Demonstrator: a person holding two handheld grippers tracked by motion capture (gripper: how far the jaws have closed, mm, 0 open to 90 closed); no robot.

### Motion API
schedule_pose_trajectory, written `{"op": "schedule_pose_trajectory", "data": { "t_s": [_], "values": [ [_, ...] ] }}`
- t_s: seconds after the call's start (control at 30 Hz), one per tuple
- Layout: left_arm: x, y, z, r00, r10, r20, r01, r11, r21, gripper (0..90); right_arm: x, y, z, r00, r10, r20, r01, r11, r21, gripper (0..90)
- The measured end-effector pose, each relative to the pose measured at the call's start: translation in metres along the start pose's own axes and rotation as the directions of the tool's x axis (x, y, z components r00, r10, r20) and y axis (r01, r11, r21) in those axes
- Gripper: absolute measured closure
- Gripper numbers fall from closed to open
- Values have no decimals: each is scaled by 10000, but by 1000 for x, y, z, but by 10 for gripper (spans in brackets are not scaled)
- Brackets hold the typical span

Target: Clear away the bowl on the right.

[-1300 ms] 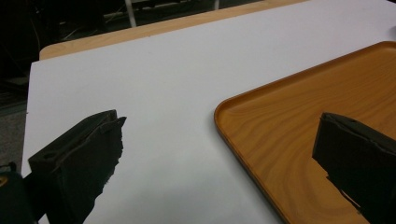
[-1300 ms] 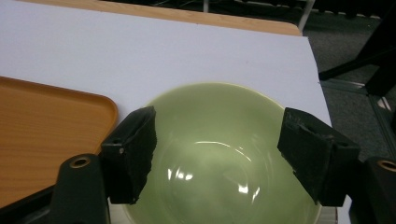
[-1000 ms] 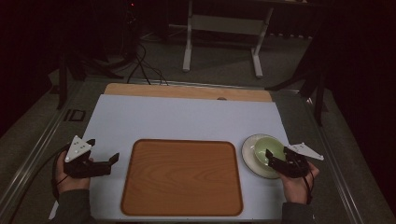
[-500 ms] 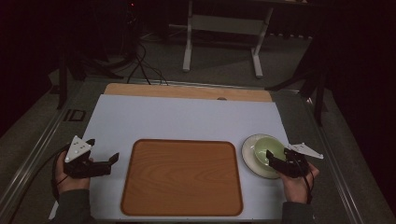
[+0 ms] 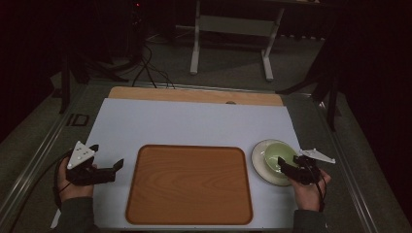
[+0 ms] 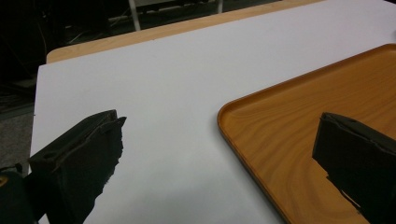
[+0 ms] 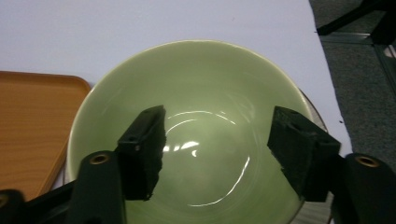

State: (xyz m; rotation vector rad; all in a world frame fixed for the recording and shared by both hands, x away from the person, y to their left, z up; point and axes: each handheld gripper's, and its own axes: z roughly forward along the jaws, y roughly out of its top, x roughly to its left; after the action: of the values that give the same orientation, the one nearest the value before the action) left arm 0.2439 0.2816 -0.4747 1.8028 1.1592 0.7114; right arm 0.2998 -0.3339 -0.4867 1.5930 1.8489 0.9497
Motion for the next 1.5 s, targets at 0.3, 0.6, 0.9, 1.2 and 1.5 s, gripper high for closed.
{"op": "schedule_pose_trajectory", "data": {
  "t_s": [0.3,0.6,0.9,1.2,1.5],
  "values": [
    [0,0,0,10000,1,9,-1,10000,3,17,-7,3,-11,9986,369,370,-344,9971,-676,378],
    [-1,0,1,10000,35,1,-35,10000,39,17,-17,3,-9,9940,823,725,-794,9959,-423,397],
    [-1,0,1,10000,50,10,-51,10000,70,17,-20,1,5,9912,1200,550,-1235,9903,637,554],
    [-1,0,1,10000,56,-1,-56,10000,68,17,-22,0,10,9841,1697,534,-1748,9778,1155,678],
    [-2,0,2,10000,88,0,-88,9999,111,17,-19,1,18,9795,1934,561,-2000,9669,1587,789]
  ]
}}
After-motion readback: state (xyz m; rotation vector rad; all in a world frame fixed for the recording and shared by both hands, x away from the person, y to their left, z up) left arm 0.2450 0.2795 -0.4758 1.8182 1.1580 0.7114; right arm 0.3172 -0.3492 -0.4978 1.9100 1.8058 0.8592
